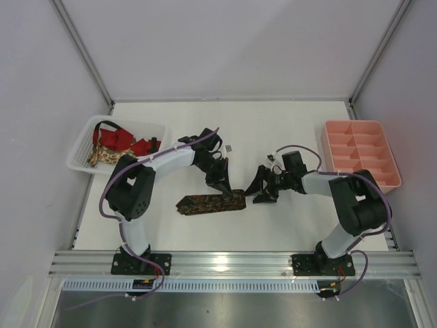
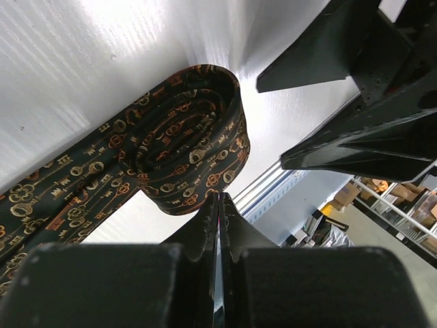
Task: Roll the ties
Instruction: Roll the tie
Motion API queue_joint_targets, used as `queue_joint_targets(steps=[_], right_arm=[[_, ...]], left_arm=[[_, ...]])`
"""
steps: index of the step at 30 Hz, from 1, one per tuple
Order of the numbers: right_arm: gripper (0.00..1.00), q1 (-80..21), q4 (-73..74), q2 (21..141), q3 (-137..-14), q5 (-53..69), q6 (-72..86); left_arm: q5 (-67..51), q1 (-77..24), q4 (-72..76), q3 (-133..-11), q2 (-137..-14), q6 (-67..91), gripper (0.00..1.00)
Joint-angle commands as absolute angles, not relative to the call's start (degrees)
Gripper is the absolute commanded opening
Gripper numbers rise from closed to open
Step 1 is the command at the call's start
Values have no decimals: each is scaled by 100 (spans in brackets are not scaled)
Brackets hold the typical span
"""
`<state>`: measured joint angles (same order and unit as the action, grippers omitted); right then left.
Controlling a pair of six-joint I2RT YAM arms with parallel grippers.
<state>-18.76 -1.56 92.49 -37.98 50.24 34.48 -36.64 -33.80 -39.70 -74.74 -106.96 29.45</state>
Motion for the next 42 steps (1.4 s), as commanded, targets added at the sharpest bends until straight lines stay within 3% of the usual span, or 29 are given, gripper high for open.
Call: queue_joint_targets(steps=[1, 28, 33, 42], right_arm=[[76, -2048, -790, 9623, -4016, 5291, 3603], [68, -2575, -2250, 10907, -4008, 5598, 4614], [57, -2663, -2268, 10925, -4017, 5520, 4877], [24, -2821, -1082, 10600, -4464, 5081, 4685]], left_arm=[[-3622, -3305, -3973, -7471, -10784, 2778, 4], [-3489, -3076, -3779, -6979, -11039, 2566, 2], [-3480, -3067, -3771, -6952, -11030, 2549, 2], [-3603, -3085, -3595, -6812, -11092, 2610, 2]])
